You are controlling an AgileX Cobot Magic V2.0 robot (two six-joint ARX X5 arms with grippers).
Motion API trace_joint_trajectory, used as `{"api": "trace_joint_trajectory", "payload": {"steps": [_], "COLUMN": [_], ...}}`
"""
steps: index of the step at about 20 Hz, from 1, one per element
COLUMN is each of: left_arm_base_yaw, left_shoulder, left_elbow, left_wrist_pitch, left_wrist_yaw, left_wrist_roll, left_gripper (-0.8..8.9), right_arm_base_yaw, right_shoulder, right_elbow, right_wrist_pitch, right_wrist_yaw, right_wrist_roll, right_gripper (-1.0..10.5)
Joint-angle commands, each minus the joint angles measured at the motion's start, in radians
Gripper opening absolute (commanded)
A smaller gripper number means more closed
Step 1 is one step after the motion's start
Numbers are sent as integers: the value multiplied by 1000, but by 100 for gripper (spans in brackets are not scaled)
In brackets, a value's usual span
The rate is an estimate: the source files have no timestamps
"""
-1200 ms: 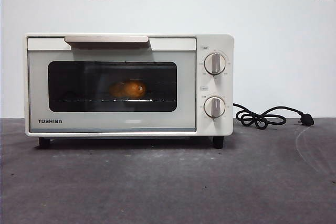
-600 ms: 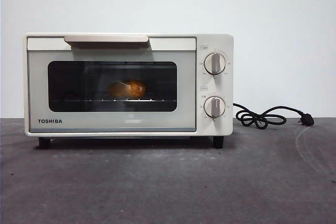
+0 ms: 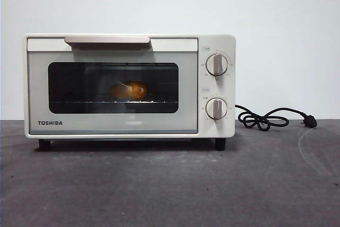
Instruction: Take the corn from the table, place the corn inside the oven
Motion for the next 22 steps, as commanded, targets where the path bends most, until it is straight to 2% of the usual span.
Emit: {"api": "trace_joint_trajectory", "payload": {"steps": [1, 4, 8, 13, 16, 20, 22], "left_arm_base_yaw": [-3, -3, -3, -3, -3, -3, -3], "left_shoulder": [1, 4, 5, 8, 8, 8, 8], "left_elbow": [-8, -8, -8, -8, -8, -8, -8], "left_wrist_pitch": [11, 11, 11, 11, 11, 11, 11], "left_wrist_yaw": [-3, -3, -3, -3, -3, -3, -3], "left_wrist_roll": [-5, -5, -5, -5, -5, -5, -5], "left_gripper": [-3, -3, -3, -3, -3, -3, -3], "right_arm_base_yaw": [-27, -130, -289, -399, -430, -485, -501], "right_shoulder": [-43, -108, -241, -461, -612, -819, -918], "right_elbow": [4, -34, -273, -769, -1042, -1280, -1349], "right_wrist_pitch": [6, 175, 535, 929, 1113, 1165, 1159], "right_wrist_yaw": [-7, -135, -288, -291, -286, -215, -209], "right_wrist_roll": [9, 9, 24, 30, 67, 175, 182], "right_gripper": [0, 0, 0, 0, 0, 0, 0]}}
